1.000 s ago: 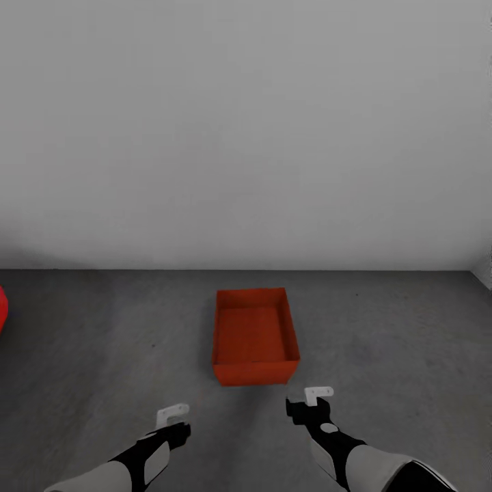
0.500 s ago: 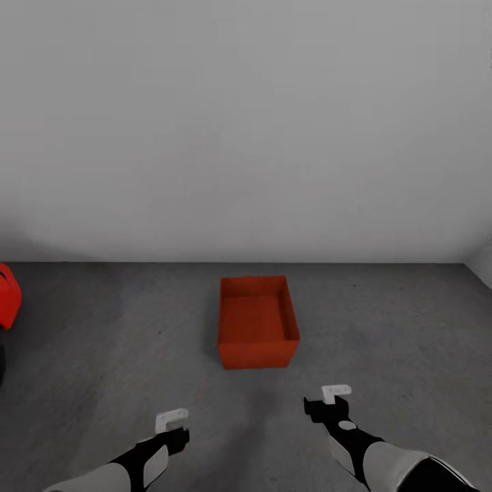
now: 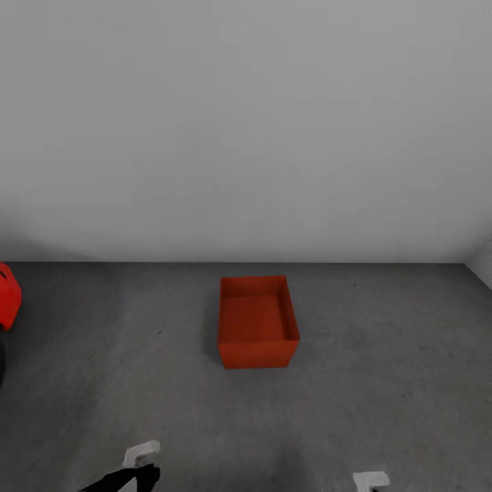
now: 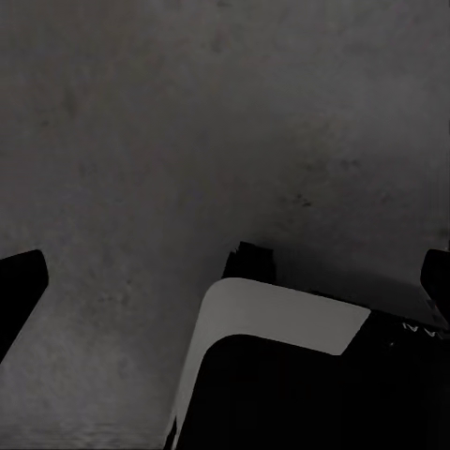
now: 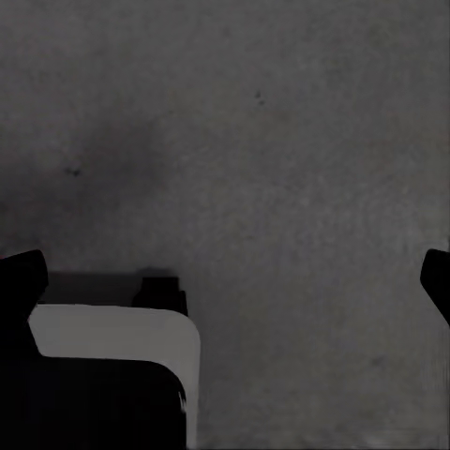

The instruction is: Move the two storage containers from the living room to the garage. In the garage, place one container on the floor and stack the other container on top of it (either order is fine).

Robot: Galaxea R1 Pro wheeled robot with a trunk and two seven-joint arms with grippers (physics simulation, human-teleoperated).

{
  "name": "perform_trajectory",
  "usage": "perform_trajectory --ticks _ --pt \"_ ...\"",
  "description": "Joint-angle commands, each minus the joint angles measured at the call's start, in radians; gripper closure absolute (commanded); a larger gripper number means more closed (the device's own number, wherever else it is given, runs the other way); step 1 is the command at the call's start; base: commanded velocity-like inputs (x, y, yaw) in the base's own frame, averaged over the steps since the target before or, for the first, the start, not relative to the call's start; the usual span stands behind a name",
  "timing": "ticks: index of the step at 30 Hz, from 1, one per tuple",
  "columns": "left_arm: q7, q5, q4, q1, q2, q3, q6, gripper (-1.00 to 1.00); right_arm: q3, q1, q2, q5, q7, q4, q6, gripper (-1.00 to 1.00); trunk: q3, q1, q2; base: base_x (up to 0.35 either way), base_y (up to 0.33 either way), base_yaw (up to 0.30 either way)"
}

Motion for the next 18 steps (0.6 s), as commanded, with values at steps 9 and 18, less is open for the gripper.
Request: perform_trajectory --ticks 9,18 --pt "0.000 0.004 0.000 0.124 -0.002 -0.009 -0.005 -1.00 0.011 0.152 0.010 -0.008 0.004 0.003 0.068 -1.00 -0.001 0.000 -0.001 0.000 0.000 0.000" --pt "-0.001 0.004 -0.001 0.223 -0.014 -0.009 -0.041 -1.00 0.011 0.269 0.028 -0.008 0.012 0.003 0.081 -1.00 0.001 0.000 -0.001 0.000 0.000 0.000"
